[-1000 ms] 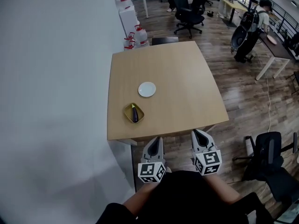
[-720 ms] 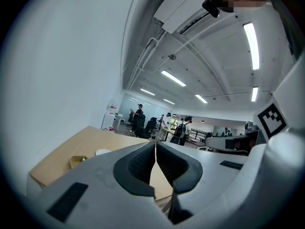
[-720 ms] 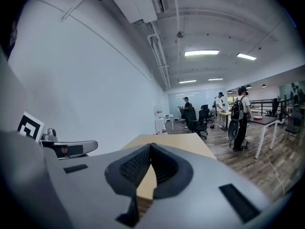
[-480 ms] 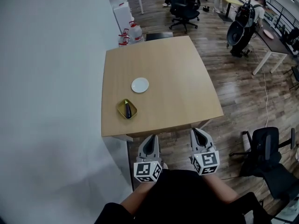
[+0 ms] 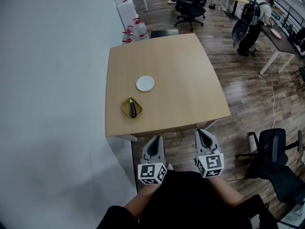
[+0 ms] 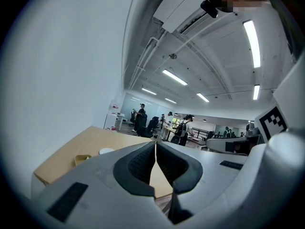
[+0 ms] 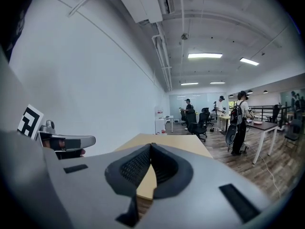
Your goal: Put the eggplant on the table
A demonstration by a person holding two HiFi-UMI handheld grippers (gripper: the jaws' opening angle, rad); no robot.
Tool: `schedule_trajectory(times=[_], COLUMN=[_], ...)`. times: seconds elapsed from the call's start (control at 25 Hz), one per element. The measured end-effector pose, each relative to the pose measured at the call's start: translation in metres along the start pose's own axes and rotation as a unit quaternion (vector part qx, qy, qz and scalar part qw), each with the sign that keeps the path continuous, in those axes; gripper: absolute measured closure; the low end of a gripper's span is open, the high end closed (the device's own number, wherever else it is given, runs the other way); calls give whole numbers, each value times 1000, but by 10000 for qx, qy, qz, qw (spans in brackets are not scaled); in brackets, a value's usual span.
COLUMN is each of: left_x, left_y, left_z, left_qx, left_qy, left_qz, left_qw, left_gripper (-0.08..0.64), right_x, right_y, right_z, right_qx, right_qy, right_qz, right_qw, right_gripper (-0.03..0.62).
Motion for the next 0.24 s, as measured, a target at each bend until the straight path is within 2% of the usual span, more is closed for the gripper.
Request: schedule_trajectory(times=[0.24], left_x=[1], left_y=[-2], left_z=[-17], left_qx=[43], left_qy=[8], left_qz=[-12], left_qw=[10000], left_gripper=[541], right_x=[-11], right_y=[-2], right_z=[-10], right_qx=[-114], right_qy=[50], right_qz=[68], right_qw=[9999], right_gripper=[532])
Point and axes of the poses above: the fingertips, and each gripper's own axes: x backward along the fingers, z to its right, y out of its underside, the point moved 8 cm from there along x, backward along the fingers, and after that the axes turned 6 degrees about -z, right-handed, at the moved point
